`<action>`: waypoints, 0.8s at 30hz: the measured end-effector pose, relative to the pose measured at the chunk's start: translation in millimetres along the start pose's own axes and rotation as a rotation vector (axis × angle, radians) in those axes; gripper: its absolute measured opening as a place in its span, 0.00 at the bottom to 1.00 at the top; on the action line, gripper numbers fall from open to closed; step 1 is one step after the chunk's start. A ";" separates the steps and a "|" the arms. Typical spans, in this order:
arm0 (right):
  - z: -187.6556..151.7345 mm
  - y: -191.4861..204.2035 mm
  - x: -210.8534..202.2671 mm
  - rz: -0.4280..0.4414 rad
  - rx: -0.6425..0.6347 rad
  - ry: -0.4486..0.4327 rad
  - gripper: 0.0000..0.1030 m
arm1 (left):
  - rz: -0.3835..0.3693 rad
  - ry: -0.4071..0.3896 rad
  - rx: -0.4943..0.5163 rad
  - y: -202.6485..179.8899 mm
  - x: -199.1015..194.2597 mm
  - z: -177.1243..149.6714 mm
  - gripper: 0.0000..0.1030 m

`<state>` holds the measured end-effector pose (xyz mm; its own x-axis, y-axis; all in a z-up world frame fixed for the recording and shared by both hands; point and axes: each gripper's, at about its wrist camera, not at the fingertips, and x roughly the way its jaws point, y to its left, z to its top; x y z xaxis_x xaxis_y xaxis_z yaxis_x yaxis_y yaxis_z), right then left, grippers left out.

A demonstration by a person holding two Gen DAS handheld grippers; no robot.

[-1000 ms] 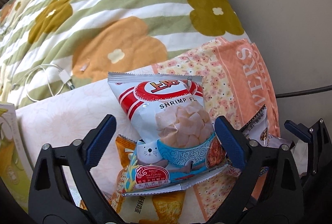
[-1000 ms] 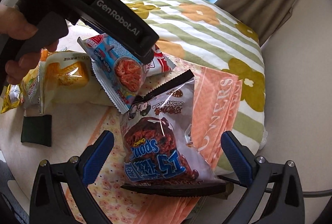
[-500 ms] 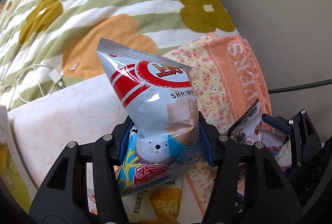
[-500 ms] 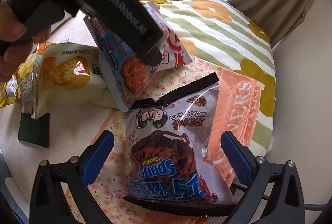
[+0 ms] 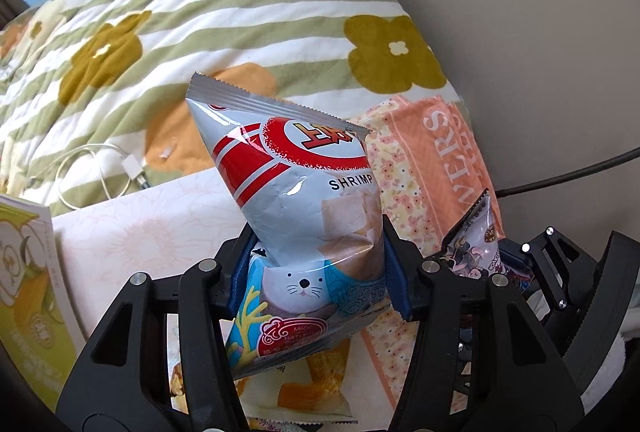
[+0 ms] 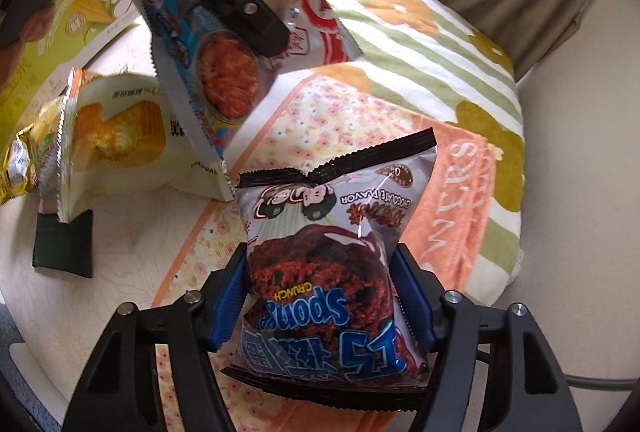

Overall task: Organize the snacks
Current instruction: 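Carry both bags over the box and release them inside with both tools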

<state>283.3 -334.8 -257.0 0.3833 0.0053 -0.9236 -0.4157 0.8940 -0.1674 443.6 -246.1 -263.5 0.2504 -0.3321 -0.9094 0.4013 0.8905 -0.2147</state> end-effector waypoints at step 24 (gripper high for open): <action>61.0 41.5 -151.9 0.049 0.005 -0.257 0.62 | 0.115 -0.315 -0.159 41.1 -210.1 -65.4 0.49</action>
<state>258.1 -271.1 -102.7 0.5600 0.1615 -0.8126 -0.4351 0.8920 -0.1226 349.9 -119.4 -104.6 0.5545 -0.2843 -0.7821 0.2193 0.9565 -0.1922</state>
